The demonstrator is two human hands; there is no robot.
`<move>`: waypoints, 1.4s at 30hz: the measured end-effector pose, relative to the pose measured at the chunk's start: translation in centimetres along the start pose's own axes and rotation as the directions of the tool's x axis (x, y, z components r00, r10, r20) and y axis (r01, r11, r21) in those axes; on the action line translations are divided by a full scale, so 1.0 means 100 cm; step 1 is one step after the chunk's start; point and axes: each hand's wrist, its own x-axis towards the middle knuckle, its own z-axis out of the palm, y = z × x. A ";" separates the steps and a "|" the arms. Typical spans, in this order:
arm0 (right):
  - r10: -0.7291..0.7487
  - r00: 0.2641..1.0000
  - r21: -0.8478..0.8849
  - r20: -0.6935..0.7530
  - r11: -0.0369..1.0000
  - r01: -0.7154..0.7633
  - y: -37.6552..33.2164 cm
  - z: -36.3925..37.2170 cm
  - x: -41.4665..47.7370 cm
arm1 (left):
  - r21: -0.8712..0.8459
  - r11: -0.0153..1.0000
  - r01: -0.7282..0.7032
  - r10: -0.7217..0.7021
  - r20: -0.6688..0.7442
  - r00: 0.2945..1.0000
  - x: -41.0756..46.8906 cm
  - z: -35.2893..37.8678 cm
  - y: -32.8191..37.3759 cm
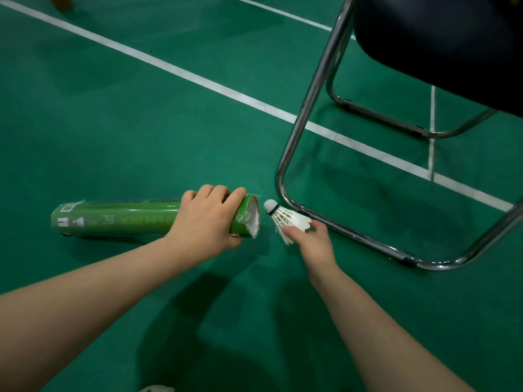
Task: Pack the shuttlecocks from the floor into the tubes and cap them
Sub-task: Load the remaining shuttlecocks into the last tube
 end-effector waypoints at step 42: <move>0.073 0.949 0.080 0.306 0.992 -0.102 0.011 -0.041 -0.178 | -0.113 0.949 -0.293 0.300 0.045 0.953 -0.102 -0.042 0.095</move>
